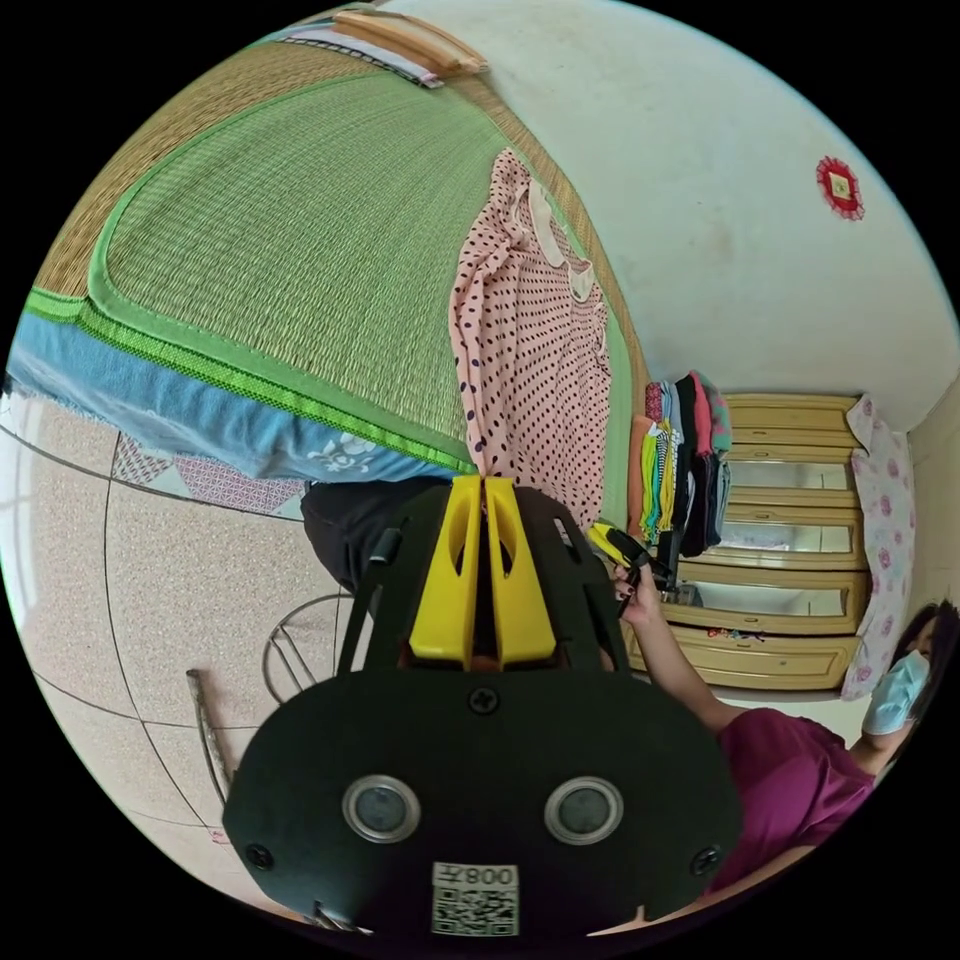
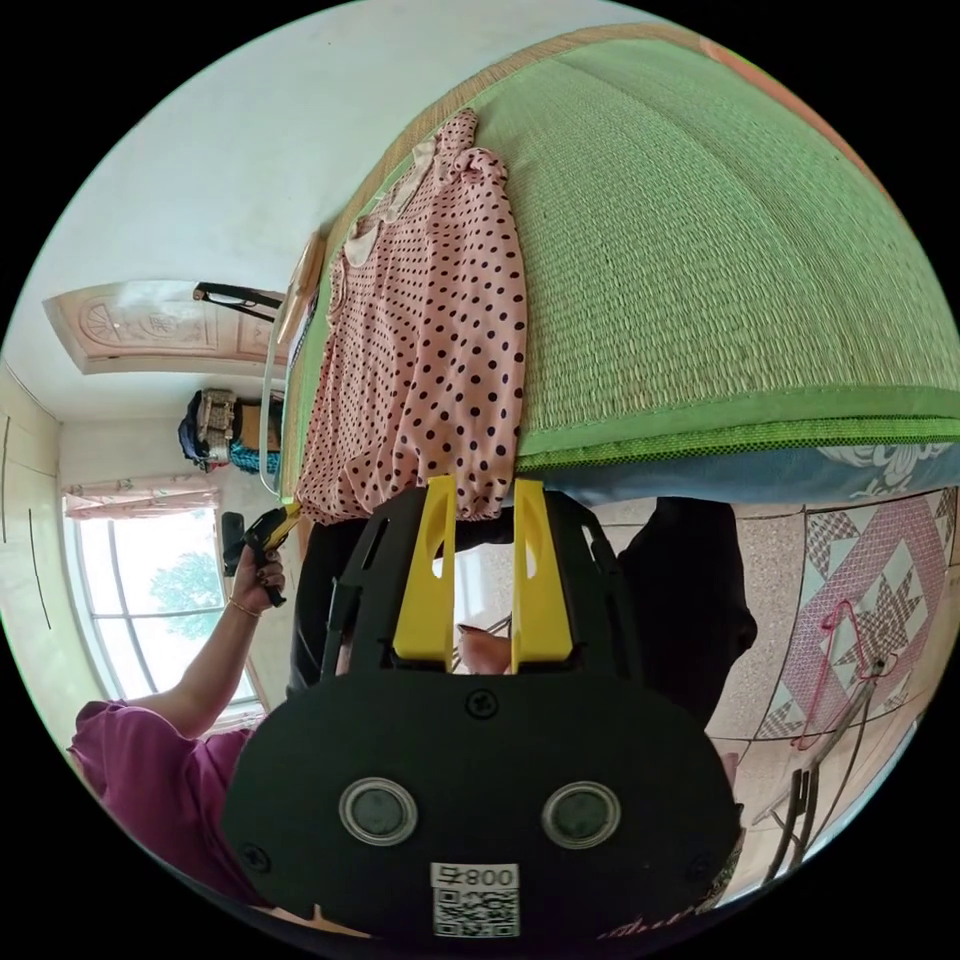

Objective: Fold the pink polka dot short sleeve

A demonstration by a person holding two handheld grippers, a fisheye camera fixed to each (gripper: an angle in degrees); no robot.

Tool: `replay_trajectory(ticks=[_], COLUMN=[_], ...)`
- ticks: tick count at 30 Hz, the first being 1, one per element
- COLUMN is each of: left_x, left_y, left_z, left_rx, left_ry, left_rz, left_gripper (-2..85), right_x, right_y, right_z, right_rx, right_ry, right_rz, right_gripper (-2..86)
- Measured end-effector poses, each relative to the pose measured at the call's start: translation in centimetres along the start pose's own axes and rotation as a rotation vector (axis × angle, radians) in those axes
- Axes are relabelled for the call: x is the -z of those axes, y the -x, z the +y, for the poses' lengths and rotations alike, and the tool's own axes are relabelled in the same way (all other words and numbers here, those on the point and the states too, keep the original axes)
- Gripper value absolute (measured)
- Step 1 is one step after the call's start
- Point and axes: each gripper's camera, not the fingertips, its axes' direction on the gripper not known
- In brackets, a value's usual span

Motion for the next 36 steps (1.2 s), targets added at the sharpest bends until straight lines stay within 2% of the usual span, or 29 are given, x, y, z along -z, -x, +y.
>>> replay_trajectory(ticks=[17,36], left_x=[2.0,8.8], left_y=[0.2,2.0], left_z=[2.6,11.1], left_rx=[-0.017,-0.064], left_ry=[0.013,-0.033], left_rz=[0.026,0.250], left_gripper=[0.4,0.4], right_x=[4.0,14.7], right_y=[-3.2,-2.7], right_z=[3.3,15.6], right_rx=[0.011,0.176], right_ry=[-0.026,-0.130], right_rz=[-0.161,-0.376], right_gripper=[0.5,0.1])
